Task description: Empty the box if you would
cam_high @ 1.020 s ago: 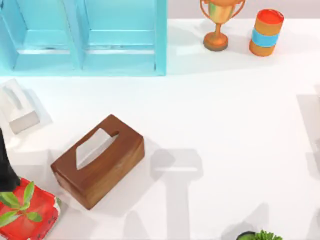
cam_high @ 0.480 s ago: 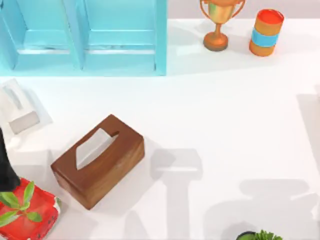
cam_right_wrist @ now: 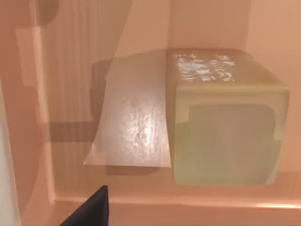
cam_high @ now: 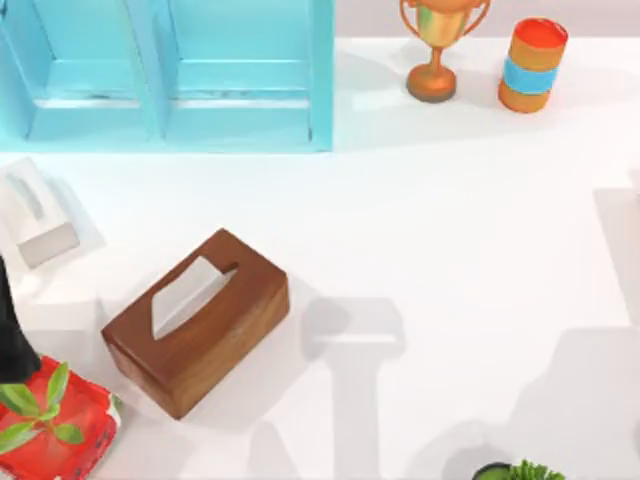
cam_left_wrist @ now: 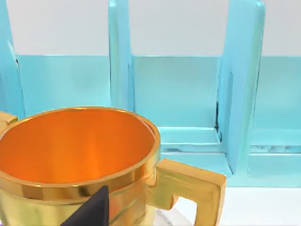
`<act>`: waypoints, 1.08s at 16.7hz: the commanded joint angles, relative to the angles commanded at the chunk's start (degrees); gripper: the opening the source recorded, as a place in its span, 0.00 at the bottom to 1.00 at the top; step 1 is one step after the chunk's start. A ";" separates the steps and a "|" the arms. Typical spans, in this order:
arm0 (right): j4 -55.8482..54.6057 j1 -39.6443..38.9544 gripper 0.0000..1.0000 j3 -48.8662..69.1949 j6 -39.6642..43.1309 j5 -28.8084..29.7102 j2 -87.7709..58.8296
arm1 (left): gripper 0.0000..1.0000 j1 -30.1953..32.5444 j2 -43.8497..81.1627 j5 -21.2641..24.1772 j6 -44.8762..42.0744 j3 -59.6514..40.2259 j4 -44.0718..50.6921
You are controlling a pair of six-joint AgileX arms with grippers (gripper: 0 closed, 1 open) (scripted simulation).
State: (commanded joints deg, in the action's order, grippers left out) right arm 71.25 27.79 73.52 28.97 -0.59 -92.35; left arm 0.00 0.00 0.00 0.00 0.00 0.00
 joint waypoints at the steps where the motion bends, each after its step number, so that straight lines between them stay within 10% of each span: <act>1: 0.10 0.04 1.00 0.07 0.04 0.00 -0.09 | 1.00 0.00 0.00 0.00 0.00 0.00 0.00; 18: -23.02 -0.39 1.00 -16.76 -0.50 0.01 -6.38 | 1.00 0.00 0.00 0.00 0.00 0.00 0.00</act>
State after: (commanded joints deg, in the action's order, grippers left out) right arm 48.23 27.40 56.76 28.48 -0.58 -98.73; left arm 0.00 0.00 0.00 0.00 0.00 0.00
